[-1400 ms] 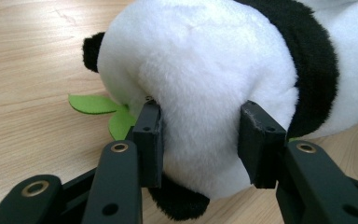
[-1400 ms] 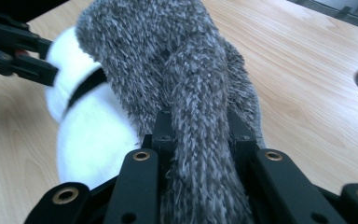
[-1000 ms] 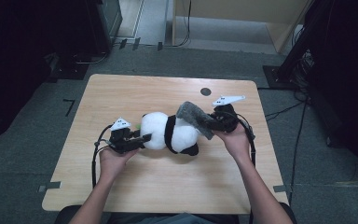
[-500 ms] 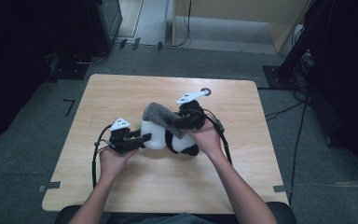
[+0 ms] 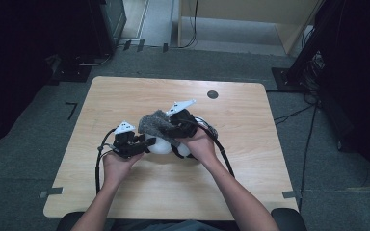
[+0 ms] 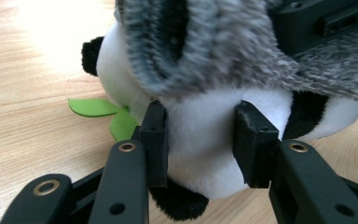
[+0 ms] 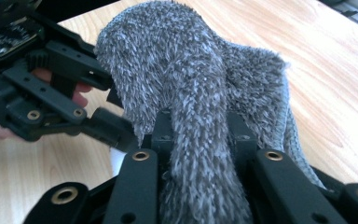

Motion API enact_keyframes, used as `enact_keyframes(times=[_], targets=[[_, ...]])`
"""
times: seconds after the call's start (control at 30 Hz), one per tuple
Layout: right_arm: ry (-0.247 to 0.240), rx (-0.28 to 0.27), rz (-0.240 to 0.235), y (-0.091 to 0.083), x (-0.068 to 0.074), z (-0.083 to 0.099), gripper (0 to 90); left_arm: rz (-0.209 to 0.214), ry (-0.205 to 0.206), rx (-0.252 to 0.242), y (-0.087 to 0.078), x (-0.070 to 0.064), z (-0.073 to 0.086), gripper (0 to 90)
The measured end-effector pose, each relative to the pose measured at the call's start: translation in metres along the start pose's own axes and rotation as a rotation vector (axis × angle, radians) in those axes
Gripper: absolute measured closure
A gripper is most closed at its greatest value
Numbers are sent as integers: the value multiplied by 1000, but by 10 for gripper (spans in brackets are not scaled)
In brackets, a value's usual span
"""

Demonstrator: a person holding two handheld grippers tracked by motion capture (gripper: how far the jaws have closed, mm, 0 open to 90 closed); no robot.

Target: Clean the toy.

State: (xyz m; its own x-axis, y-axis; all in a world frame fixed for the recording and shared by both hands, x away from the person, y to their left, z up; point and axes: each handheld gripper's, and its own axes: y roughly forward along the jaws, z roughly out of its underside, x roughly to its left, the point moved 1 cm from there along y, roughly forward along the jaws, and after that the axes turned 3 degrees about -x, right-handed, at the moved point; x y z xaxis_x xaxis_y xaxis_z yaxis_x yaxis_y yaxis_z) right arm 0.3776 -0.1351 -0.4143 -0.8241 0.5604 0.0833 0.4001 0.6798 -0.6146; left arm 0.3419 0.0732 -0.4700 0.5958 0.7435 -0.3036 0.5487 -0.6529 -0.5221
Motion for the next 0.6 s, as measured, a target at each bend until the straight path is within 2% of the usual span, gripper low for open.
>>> enact_keyframes(times=[0.23, 0.6], targets=[[-2, 16, -5, -14, -1, 12, 734, -9, 17, 7, 1, -1, 0, 634], [25, -4, -3, -61, -15, 39, 746, -5, 17, 0, 0, -1, 0, 649]])
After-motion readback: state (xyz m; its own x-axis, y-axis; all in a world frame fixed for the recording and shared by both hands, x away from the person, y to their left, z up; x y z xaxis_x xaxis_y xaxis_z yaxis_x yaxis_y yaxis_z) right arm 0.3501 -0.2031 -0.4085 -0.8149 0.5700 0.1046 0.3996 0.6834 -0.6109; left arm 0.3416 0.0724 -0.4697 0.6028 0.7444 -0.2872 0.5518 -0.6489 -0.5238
